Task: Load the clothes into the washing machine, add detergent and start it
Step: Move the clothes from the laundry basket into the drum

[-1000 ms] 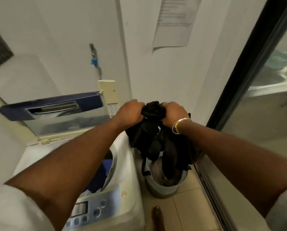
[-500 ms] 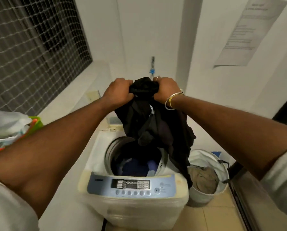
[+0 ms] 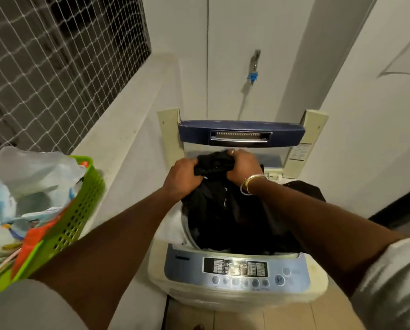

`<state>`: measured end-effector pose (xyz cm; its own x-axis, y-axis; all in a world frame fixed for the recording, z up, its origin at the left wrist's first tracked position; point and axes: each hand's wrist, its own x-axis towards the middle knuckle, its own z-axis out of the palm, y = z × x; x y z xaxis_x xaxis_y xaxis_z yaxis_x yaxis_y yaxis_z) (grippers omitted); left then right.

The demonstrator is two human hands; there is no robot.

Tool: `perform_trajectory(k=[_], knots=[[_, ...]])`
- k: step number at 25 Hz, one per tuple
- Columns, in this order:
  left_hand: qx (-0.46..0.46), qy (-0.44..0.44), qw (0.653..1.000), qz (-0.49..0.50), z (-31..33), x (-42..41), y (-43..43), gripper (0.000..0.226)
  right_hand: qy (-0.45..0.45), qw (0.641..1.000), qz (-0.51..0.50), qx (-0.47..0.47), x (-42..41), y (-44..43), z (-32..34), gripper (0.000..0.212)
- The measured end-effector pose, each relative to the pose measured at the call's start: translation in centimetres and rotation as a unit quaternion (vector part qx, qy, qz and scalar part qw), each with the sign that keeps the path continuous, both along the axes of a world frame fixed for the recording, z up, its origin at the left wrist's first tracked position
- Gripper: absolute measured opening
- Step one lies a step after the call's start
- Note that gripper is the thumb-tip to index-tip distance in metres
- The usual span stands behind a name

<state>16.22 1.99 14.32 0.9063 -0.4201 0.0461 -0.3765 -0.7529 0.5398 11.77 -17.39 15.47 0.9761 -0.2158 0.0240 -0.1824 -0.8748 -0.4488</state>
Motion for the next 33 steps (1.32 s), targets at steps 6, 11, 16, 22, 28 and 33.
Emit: perform_trajectory(k=[6, 11, 16, 22, 28, 33], knots=[[0.015, 0.094, 0.995, 0.005, -11.0, 0.1, -0.5, 0.037, 0.086, 0.995, -0.029, 0.034, 0.3, 0.1, -11.5, 0.06], [0.081, 0.203, 0.975, -0.045, -18.3, 0.5, -0.9, 0.057, 0.21, 0.975, 0.005, 0.074, -0.3, 0.7, -19.0, 0.066], [0.152, 0.25, 0.952, -0.09, -19.6, 0.2, -3.8, 0.06, 0.298, 0.948, 0.092, 0.071, -0.5, 0.3, -21.6, 0.062], [0.141, 0.246, 0.95, -0.132, -16.9, 1.3, -8.8, 0.077, 0.273, 0.946, 0.136, -0.106, -0.5, -6.5, -17.6, 0.065], [0.154, 0.269, 0.93, -0.197, -18.0, -1.4, -15.1, 0.095, 0.452, 0.833, 0.157, -0.279, -3.3, -12.0, -17.7, 0.072], [0.128, 0.279, 0.925, -0.226, -20.1, -3.8, -17.7, 0.086, 0.427, 0.852, 0.157, -0.259, -4.5, -12.0, -18.1, 0.058]])
